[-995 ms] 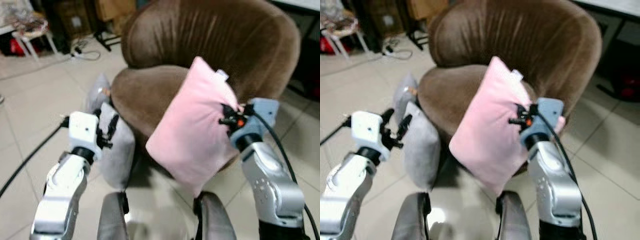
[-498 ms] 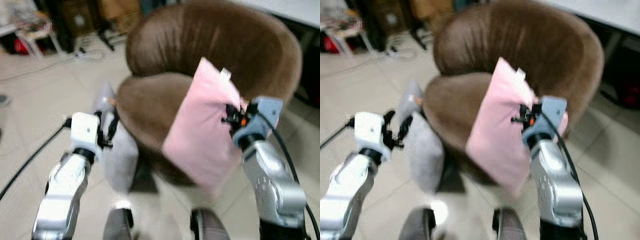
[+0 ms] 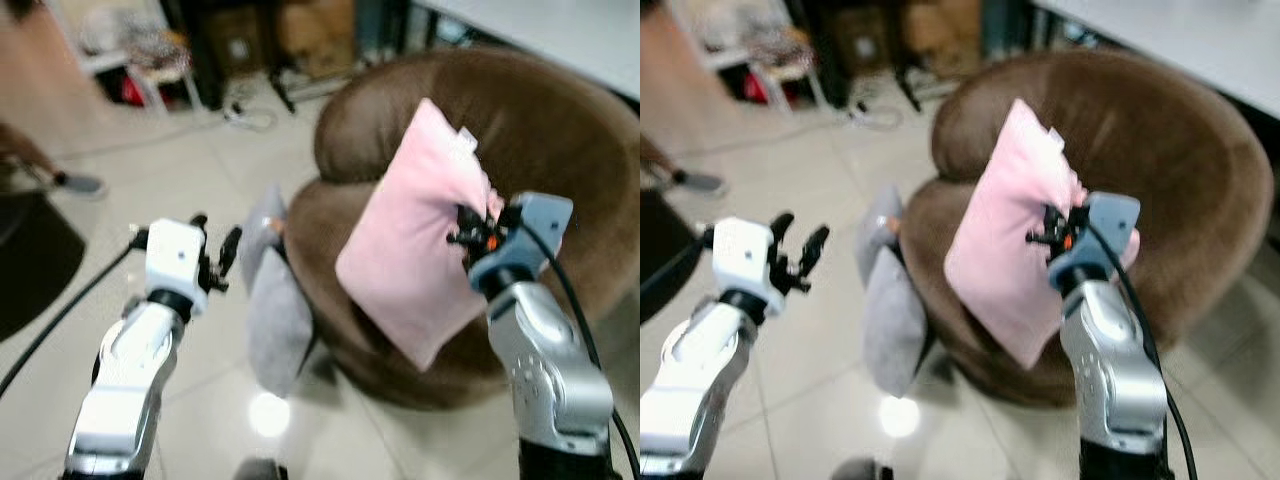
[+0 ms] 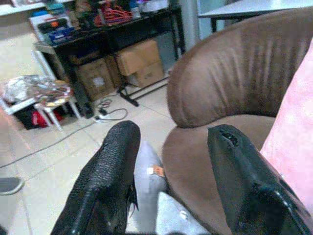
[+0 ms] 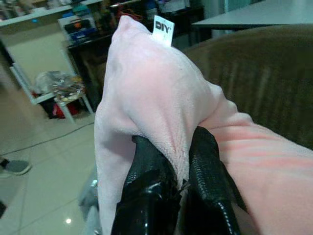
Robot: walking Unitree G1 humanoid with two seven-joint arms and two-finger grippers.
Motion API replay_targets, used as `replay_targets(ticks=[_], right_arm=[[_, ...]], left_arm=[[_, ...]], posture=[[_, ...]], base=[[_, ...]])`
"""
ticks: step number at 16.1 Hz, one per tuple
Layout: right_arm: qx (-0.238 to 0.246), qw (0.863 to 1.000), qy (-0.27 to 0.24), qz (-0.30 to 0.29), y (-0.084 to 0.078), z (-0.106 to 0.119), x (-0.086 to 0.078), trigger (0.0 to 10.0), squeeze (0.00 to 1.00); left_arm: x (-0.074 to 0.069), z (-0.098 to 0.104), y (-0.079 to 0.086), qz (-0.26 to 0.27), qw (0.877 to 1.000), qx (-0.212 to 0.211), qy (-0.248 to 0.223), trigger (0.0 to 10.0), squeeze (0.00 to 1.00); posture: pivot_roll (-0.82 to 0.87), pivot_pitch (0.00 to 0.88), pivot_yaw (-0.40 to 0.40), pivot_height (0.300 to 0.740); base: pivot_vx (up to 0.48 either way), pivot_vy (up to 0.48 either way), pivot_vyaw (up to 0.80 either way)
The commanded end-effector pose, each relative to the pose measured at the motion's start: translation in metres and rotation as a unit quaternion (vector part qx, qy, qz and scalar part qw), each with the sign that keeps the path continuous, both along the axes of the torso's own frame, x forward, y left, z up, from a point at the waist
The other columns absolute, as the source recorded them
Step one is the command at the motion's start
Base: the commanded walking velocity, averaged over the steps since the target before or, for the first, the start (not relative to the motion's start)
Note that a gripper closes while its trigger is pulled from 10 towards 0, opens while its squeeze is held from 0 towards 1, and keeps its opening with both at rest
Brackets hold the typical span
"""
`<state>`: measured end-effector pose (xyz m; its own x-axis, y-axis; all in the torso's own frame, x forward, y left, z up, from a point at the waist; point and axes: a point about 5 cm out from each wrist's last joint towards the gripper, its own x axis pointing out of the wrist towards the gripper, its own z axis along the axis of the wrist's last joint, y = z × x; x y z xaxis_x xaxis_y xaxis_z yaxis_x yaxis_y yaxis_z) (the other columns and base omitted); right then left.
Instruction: Move the pillow to the sofa from floor
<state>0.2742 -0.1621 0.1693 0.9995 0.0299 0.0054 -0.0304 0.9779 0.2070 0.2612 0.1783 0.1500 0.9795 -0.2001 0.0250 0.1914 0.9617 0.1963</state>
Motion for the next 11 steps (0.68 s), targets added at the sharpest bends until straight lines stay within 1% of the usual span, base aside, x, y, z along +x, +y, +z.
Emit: replay_targets(ticks=[1,2,4,5,6,8,11], right_arm=[[0.003,1.000,-0.015,-0.007,-0.001,-0.001,-0.003,10.0,0.00],[0.003,1.000,-0.008,-0.010,-0.002,-0.010,-0.006,10.0,0.00],[0.003,1.000,0.001,-0.009,-0.003,-0.019,-0.009,10.0,0.00],[-0.006,1.000,0.010,-0.009,-0.003,-0.026,-0.011,10.0,0.00],[-0.008,1.000,0.025,0.004,0.000,-0.035,-0.013,10.0,0.00],[-0.026,0.999,0.035,0.015,0.002,-0.042,-0.015,10.0,0.00],[-0.033,0.999,0.034,0.014,0.002,-0.045,-0.015,10.0,0.00]], left_arm=[[-0.001,-0.005,0.001,-0.003,1.000,0.009,0.009,10.0,0.00],[-0.002,-0.008,0.001,-0.003,1.000,0.006,0.009,10.0,0.00],[-0.003,-0.013,0.001,-0.002,1.000,0.003,0.011,10.0,0.00],[-0.004,-0.017,0.001,-0.001,1.000,0.002,0.012,10.0,0.00],[-0.006,-0.022,0.000,0.001,1.000,-0.005,0.015,10.0,0.00],[-0.007,-0.027,0.000,0.005,1.000,-0.006,0.019,10.0,0.00],[-0.007,-0.030,0.001,0.007,1.000,0.006,0.016,10.0,0.00]], posture=[[-0.07,0.000,0.045,0.740],[-0.07,0.000,0.046,0.740],[-0.08,0.000,0.049,0.740],[-0.08,0.000,0.051,0.740],[-0.08,0.000,0.053,0.740],[-0.08,0.000,0.055,0.740],[-0.08,0.000,0.054,0.740]], base=[[0.000,0.000,0.00],[0.000,0.000,0.00],[0.000,0.000,0.00],[0.000,0.000,0.00],[0.000,0.000,0.00],[0.000,0.000,0.00],[0.000,0.000,0.00]])
